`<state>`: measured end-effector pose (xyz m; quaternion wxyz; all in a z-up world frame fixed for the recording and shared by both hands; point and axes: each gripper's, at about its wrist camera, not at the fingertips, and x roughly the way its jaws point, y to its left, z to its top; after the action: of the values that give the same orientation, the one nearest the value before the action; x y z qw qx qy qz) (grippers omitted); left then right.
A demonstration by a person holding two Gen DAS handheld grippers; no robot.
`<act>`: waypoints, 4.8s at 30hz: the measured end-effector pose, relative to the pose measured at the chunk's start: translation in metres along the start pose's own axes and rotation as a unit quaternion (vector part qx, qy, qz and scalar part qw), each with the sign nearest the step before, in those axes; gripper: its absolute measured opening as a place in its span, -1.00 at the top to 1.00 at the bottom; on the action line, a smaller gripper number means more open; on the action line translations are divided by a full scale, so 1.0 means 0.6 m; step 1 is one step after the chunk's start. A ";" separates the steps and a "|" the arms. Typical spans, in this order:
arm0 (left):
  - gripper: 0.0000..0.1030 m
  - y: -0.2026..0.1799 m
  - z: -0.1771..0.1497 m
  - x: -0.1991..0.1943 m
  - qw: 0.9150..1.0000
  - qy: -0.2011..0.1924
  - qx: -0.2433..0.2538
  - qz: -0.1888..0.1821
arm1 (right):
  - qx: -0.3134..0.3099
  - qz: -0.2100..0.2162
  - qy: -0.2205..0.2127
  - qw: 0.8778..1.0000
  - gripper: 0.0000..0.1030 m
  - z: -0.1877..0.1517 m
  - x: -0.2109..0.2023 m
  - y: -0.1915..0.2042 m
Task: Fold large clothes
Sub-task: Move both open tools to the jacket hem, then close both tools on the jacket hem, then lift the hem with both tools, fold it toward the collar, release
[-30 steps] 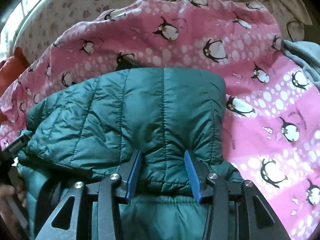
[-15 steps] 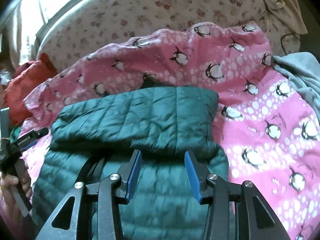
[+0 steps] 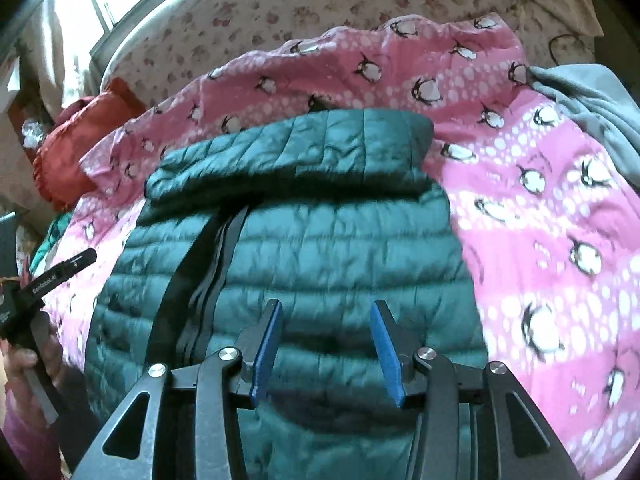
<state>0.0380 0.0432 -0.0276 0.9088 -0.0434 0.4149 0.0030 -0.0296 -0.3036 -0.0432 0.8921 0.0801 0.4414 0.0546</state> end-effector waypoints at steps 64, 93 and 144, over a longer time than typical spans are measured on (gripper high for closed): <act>-0.86 0.136 -0.168 -0.019 0.987 0.141 -0.049 -0.066 | 0.026 -0.044 0.060 0.997 -0.18 -0.176 -0.086 -0.088; -0.86 0.116 -0.209 0.011 0.975 0.190 -0.059 -0.095 | 0.019 0.019 0.129 0.991 -0.16 -0.174 -0.052 -0.097; 0.58 0.055 0.133 -0.033 0.993 -0.017 -0.069 -0.095 | 0.068 0.111 -0.090 0.987 0.72 0.152 -0.071 -0.101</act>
<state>0.0838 0.0835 0.0372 0.9068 -0.1454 0.3920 -0.0541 0.0191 -0.3790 0.0329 0.9090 0.1935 0.3506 0.1158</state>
